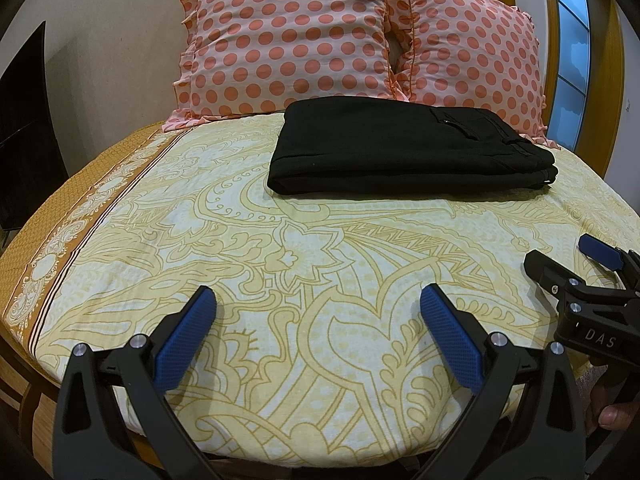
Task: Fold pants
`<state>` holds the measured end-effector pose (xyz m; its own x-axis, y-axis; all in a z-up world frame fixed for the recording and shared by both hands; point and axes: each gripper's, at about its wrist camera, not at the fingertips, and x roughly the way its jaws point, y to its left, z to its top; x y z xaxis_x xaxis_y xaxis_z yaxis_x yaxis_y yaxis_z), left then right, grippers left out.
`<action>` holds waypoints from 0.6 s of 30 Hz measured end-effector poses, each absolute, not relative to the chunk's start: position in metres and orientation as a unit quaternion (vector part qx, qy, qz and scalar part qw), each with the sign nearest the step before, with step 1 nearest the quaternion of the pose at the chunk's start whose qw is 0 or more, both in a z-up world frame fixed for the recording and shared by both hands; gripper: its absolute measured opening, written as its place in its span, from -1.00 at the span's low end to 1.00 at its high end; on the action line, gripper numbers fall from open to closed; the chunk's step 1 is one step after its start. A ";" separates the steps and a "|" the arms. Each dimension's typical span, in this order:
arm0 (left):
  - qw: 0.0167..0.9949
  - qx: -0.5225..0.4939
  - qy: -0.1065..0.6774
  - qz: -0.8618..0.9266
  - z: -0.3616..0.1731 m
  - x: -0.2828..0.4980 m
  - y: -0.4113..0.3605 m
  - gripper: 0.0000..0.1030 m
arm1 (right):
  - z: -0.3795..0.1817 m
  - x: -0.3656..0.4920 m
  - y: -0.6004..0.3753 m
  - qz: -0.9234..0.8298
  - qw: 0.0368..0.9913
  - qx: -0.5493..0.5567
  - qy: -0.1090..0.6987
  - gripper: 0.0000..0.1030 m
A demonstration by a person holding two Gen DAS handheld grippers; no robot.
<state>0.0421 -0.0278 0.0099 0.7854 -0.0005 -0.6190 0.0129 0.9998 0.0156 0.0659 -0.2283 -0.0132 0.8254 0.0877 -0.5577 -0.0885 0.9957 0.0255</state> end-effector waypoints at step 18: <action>0.945 0.011 0.326 -0.003 0.009 0.041 -0.029 0.97 | -0.013 0.066 -0.229 0.046 0.955 -0.001 0.292 0.97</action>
<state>0.0414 -0.0291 0.0094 0.7876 0.0005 -0.6162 0.0134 0.9998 0.0178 0.0660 -0.2285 -0.0131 0.8254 0.0877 -0.5577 -0.0886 0.9957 0.0254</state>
